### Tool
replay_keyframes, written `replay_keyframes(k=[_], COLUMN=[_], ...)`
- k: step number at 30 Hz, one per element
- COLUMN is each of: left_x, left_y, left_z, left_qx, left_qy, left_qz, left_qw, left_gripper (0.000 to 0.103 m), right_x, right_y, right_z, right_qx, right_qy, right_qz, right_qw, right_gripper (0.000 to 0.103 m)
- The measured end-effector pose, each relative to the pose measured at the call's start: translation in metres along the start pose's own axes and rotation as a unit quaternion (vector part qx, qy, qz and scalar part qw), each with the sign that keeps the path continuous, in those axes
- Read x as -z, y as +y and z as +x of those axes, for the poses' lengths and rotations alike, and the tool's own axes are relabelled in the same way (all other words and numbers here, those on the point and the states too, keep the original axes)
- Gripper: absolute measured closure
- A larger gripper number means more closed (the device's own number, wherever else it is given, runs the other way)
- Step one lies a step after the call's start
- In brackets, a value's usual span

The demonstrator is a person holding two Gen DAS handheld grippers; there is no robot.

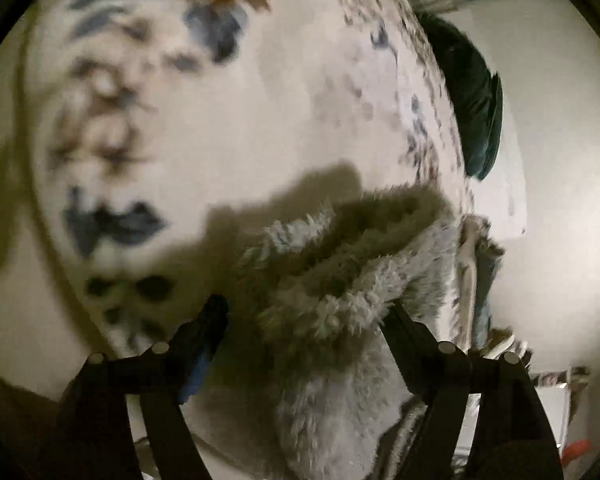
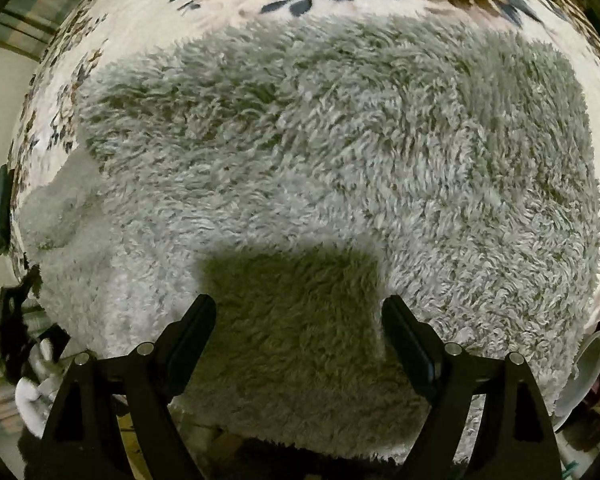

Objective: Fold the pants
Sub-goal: 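Lift the pinched fleece corner with the left gripper and fold it over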

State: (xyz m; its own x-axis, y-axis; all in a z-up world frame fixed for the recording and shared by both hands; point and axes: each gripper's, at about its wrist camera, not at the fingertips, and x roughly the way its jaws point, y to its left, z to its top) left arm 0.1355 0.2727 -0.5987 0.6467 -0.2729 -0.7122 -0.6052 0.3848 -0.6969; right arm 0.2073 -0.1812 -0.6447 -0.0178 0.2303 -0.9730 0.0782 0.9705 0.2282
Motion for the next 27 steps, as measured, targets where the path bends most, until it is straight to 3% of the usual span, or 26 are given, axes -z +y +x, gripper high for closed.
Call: replay_keyframes(k=[3,4,5,6,9,14,18,22,24,27], left_x=[-0.003,-0.002,0.0,0.001,0.017,0.081,0.156,0.256,0.304,0.354], left_y=[-0.024,-0.035,-0.046,-0.056,-0.105,-0.214,-0.286,-0.338,-0.35,-0.357], left_z=[0.006,0.007,0.007,0.006,-0.02,-0.069,-0.07,-0.028,0.0,0.041], left_qx=[-0.017,-0.017,-0.026,-0.035,-0.028,0.024,0.063,0.086,0.078,0.058], left_qy=[-0.017,-0.031,-0.036,-0.04,-0.075,-0.089,-0.043,0.033,0.062,0.113], left_qz=[0.042,0.063,0.08,0.097,0.175,0.304,0.377,0.449,0.483,0.504], left_qw=[0.9988,0.9974,0.9958,0.9939,0.9813,0.9482,0.923,0.889,0.8698,0.8542], left_gripper=[0.032,0.059,0.075,0.079,0.081,0.081,0.082,0.082,0.082,0.08], right_x=[-0.005,-0.007,-0.008,-0.009,-0.012,-0.012,-0.007,0.005,0.013,0.028], right_y=[0.002,0.002,0.002,0.001,-0.001,-0.016,-0.046,-0.094,-0.123,-0.171], right_z=[-0.001,-0.001,-0.001,-0.001,-0.003,-0.015,-0.042,-0.069,-0.078,-0.085], right_qx=[0.003,0.003,0.004,0.004,-0.004,-0.036,-0.054,-0.052,-0.041,-0.02], right_qy=[-0.002,-0.003,-0.003,-0.003,-0.006,-0.017,-0.037,-0.054,-0.059,-0.061], right_qz=[-0.001,0.0,0.002,0.005,0.012,0.033,0.058,0.096,0.115,0.149], right_qw=[1.0,1.0,1.0,1.0,1.0,0.999,0.996,0.993,0.991,0.987], right_gripper=[0.016,0.016,0.016,0.016,0.016,0.016,0.016,0.016,0.016,0.016])
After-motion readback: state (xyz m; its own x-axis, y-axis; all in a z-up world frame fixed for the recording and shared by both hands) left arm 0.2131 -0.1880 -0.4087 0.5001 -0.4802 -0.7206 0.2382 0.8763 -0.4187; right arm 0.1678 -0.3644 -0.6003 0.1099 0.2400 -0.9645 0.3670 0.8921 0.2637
